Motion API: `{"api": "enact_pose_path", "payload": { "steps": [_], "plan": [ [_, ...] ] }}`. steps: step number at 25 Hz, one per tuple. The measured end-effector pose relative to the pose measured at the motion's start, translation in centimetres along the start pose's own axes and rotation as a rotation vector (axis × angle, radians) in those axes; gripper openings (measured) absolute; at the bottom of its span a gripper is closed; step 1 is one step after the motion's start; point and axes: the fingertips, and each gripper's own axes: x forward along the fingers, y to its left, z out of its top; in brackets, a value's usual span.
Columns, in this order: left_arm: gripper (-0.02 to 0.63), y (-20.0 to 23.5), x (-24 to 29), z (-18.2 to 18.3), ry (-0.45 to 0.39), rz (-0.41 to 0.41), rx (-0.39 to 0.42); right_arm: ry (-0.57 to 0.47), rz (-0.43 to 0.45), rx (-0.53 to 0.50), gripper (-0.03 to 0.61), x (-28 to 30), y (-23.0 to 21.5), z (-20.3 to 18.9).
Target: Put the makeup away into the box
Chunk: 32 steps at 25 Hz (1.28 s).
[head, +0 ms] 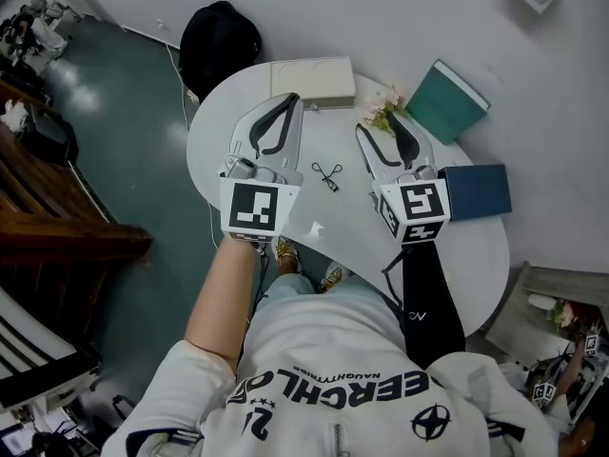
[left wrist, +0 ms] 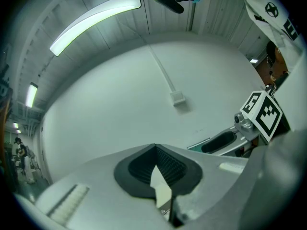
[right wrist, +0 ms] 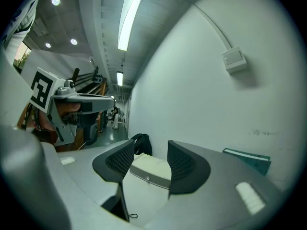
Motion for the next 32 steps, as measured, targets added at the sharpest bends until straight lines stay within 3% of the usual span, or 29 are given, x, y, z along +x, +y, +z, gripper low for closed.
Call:
{"api": "enact_pose_path", "payload": {
  "steps": [13, 21, 27, 32],
  "plan": [
    [0.006, 1.2, -1.3, -1.7, 0.027, 0.005, -0.046, 0.340, 0.127, 0.129, 0.242, 2.9, 5.9, -14.9],
    [0.006, 1.2, -1.9, -2.8, 0.049, -0.021, -0.078, 0.555, 0.144, 0.230, 0.242, 2.9, 8.3, -24.2],
    [0.006, 0.7, -1.8, -4.2, 0.086, -0.062, -0.088, 0.657, 0.159, 0.242, 0.242, 2.9, 9.2, -28.6],
    [0.006, 1.2, -1.9, -4.9, 0.098, -0.067, -0.107, 0.692, 0.170, 0.249, 0.241, 3.1, 9.8, -29.6]
  ]
}}
